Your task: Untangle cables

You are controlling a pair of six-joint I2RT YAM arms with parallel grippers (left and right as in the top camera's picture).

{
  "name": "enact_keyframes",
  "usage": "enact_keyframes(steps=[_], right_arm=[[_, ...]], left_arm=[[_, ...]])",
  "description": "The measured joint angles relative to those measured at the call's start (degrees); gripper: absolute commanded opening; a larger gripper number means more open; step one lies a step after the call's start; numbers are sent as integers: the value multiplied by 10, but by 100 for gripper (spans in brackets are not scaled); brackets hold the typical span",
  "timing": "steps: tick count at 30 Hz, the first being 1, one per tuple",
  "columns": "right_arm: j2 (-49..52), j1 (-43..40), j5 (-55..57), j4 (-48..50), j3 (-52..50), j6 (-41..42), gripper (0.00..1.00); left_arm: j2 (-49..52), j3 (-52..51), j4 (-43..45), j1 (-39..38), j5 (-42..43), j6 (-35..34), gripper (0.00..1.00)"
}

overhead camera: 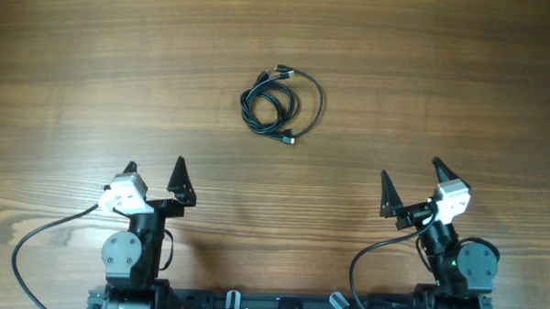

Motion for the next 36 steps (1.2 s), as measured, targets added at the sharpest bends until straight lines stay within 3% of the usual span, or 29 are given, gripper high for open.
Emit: enact_keyframes(steps=[1, 4, 17, 22, 26, 36], right_arm=[[0, 0, 0, 0, 0, 0, 100], [1, 104, 11, 17, -2, 2, 100], [1, 106, 18, 17, -3, 0, 100], [1, 106, 17, 17, -3, -49, 100], [2, 106, 13, 17, -3, -10, 100], [127, 106, -13, 9, 69, 22, 100]], left_arm=[[0, 0, 0, 0, 0, 0, 100], [5, 0, 0, -36, 1, 0, 100], [5, 0, 0, -37, 2, 0, 100], [9, 0, 0, -37, 0, 0, 100], [42, 0, 0, -37, -1, 0, 100], [131, 113, -2, -37, -3, 0, 100]])
